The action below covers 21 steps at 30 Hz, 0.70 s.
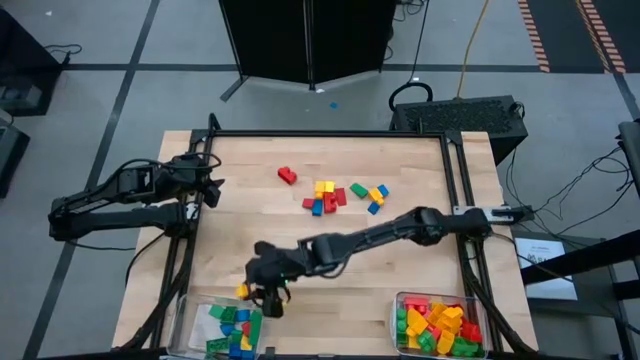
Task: Sort blocks by size
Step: Put the yellow game piece into the left transparent bin
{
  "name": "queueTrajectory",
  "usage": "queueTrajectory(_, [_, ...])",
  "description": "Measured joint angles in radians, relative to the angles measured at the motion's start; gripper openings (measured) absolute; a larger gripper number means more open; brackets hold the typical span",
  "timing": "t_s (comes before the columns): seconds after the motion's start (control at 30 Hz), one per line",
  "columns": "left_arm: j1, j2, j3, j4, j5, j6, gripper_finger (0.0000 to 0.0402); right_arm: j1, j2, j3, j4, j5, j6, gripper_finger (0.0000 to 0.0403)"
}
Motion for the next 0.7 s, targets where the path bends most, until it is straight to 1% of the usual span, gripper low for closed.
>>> queueTrajectory(0.07, [0.000, 0.000, 0.000, 0.000, 0.002, 0.000, 0.0255, 0.017, 0.013, 0.000, 0.017, -0.013, -0.006, 0.0113])
queueTrajectory(0.23, [0.000, 0.000, 0.000, 0.000, 0.008, 0.000, 0.0255, 0.040, 0.065, 0.000, 0.141, -0.104, -0.005, 0.0113])
queueTrajectory(0.37, [0.000, 0.000, 0.000, 0.000, 0.010, 0.000, 0.0255, 0.047, 0.113, 0.000, 0.220, -0.131, -0.002, 0.0113])
queueTrajectory(0.43, [0.000, 0.000, 0.000, 0.000, 0.010, 0.000, 0.0255, 0.047, 0.139, 0.000, 0.254, -0.135, 0.027, 0.0113])
queueTrajectory(0.57, [0.000, 0.000, 0.000, 0.000, 0.014, 0.000, 0.0255, 0.046, 0.171, 0.000, 0.255, -0.134, 0.056, 0.0113])
queueTrajectory(0.6, [0.000, 0.000, 0.000, -0.001, 0.015, 0.000, 0.0255, 0.046, 0.175, 0.000, 0.252, -0.133, 0.056, 0.0122])
queueTrajectory(0.63, [0.000, 0.000, 0.000, 0.000, 0.015, 0.000, 0.0255, 0.046, 0.176, -0.001, 0.248, -0.128, 0.057, 0.0139])
queueTrajectory(0.7, [0.000, 0.000, 0.000, -0.001, 0.015, 0.000, 0.0255, 0.046, 0.176, -0.001, 0.243, -0.120, 0.056, 0.0184])
